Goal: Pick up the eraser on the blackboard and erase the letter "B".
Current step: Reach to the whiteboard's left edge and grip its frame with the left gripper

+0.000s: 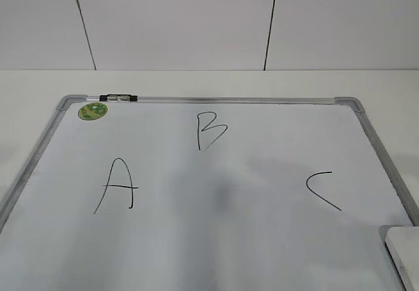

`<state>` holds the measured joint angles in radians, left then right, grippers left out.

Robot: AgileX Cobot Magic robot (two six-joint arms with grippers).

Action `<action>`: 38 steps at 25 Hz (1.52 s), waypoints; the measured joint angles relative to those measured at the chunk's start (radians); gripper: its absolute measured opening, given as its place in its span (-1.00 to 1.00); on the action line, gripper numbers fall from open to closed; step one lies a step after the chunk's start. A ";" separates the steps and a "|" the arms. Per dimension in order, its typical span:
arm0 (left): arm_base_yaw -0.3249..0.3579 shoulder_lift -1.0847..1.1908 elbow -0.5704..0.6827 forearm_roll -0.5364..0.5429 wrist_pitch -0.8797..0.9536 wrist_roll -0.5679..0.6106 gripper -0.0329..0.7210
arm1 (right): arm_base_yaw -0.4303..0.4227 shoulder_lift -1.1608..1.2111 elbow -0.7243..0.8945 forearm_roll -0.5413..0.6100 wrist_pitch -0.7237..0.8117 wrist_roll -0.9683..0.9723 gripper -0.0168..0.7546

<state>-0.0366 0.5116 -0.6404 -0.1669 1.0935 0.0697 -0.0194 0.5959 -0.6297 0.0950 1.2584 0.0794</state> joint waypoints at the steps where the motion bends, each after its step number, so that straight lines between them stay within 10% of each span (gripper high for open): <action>1: 0.000 0.045 -0.023 0.000 0.009 0.000 -0.23 | 0.000 0.024 0.000 0.016 -0.002 0.002 0.56; 17: 0.000 0.891 -0.482 0.064 0.126 0.000 -0.23 | 0.000 0.185 -0.001 0.047 -0.008 0.002 0.56; 38: -0.054 1.360 -0.648 0.123 -0.138 0.000 -0.23 | 0.000 0.185 -0.001 0.047 -0.010 0.002 0.56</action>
<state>-0.0904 1.8716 -1.2884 -0.0442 0.9560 0.0697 -0.0194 0.7812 -0.6310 0.1424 1.2487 0.0811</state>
